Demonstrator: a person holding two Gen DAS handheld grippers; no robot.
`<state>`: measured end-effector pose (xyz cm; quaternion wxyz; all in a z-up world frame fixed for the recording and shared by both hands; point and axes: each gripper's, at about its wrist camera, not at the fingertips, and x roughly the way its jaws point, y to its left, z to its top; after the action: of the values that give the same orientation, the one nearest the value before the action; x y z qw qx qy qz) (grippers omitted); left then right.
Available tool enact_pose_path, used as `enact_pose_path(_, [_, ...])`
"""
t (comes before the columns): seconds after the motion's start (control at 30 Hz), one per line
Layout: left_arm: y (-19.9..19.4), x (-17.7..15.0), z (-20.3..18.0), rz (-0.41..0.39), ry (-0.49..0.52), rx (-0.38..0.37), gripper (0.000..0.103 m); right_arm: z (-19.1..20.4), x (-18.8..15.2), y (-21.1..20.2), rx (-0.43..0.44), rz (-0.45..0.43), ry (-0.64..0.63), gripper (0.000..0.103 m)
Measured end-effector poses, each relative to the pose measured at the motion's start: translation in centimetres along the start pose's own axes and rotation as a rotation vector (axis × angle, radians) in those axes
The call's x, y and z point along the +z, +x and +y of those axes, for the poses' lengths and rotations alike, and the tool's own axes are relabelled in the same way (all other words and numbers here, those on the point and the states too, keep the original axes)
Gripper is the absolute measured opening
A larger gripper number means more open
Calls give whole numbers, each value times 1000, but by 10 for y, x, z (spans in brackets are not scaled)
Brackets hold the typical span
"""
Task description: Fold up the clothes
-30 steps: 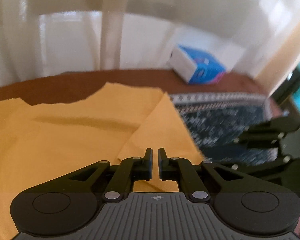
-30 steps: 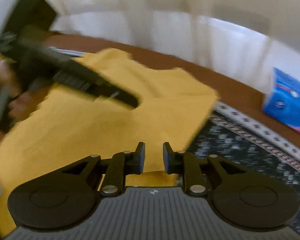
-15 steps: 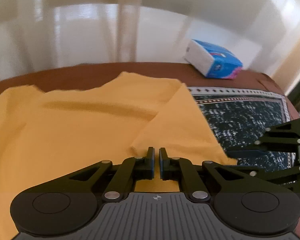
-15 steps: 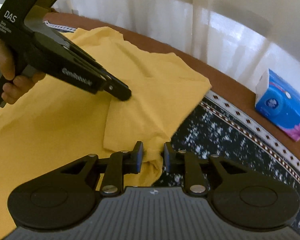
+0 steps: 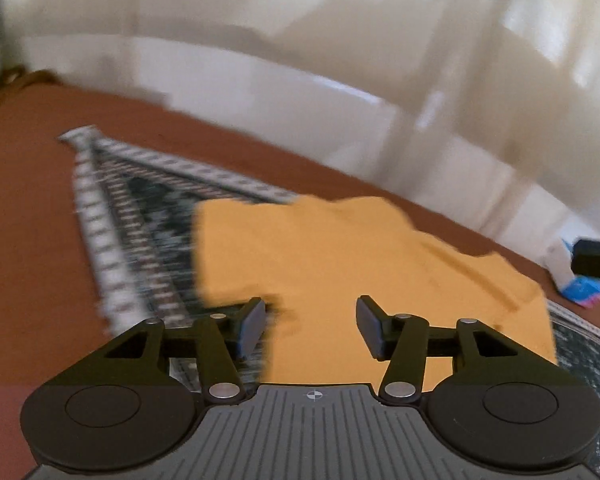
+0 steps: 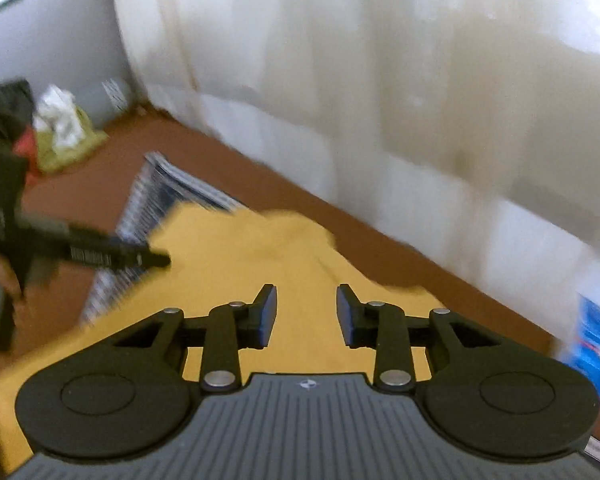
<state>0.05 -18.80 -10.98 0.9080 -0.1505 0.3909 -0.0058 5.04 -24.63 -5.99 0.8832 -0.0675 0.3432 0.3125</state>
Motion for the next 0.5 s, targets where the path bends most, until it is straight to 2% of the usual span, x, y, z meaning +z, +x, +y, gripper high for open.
enact_pose_path(0.13, [3, 0, 36, 16, -20, -19, 66, 44, 31, 56, 83, 32, -12, 37])
enact_pose_path(0.23, [14, 2, 52, 34, 1, -79, 66, 76, 51, 97, 104, 75, -7, 40])
enact_pose_path(0.4, [31, 5, 68, 67, 39, -200, 66, 118, 85, 170, 107, 150, 49, 43])
enact_pose_path(0.5, [40, 5, 69, 82, 85, -233, 67, 137, 98, 208, 89, 204, 42, 43])
